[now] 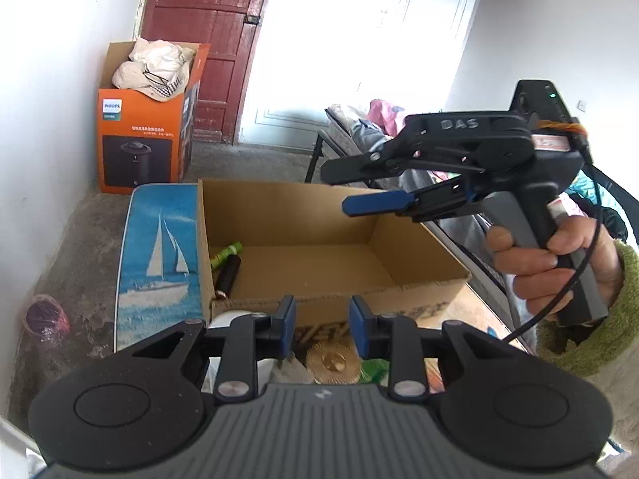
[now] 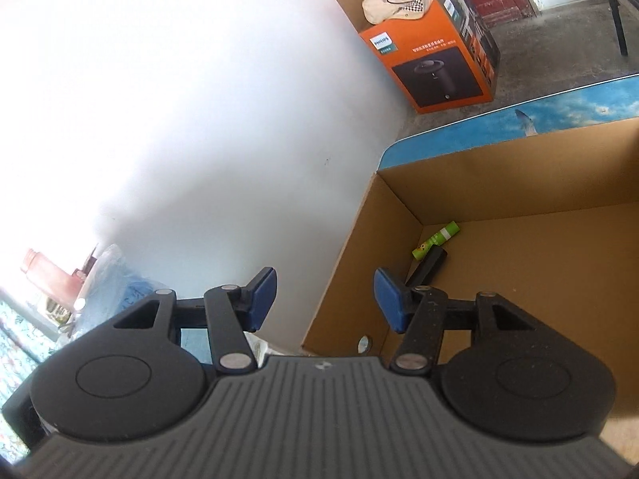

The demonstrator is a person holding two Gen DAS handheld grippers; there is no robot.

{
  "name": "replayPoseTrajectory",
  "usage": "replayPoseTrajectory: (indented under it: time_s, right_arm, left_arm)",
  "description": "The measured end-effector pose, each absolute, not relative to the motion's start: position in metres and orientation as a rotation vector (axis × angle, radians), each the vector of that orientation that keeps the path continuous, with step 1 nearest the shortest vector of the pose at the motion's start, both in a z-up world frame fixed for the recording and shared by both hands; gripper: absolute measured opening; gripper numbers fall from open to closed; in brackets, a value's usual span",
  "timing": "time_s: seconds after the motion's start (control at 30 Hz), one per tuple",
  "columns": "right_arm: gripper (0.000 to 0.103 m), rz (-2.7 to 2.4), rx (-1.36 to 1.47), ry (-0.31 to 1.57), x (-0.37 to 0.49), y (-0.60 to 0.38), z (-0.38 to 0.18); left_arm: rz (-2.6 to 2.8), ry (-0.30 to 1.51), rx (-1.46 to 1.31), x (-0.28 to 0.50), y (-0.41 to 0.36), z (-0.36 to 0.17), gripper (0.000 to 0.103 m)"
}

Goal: Organize rigid objects
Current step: 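Return the right gripper and grasp the second black cylinder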

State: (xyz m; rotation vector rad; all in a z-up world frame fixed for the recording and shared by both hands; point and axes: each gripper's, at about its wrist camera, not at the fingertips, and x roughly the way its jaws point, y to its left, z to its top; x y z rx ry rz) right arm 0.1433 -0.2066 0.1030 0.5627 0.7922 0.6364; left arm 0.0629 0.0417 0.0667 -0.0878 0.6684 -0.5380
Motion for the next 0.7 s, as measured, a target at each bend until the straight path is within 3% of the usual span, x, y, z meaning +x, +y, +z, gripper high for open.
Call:
replayPoseTrajectory:
  time_s: [0.2,0.3,0.7]
  right_arm:
    - [0.046,0.646,0.480,0.814,0.063,-0.202,0.075]
    - [0.036,0.642,0.478,0.886,0.050,-0.185,0.035]
    - [0.037,0.603,0.317,0.912,0.052,-0.138,-0.018]
  left_arm:
    - [-0.591,0.796,-0.097,0.035,0.036,0.030,0.030]
    - [-0.615,0.876,-0.112,0.030,0.029,0.008,0.028]
    - [-0.511,1.009,-0.031,0.046,0.013,-0.044,0.028]
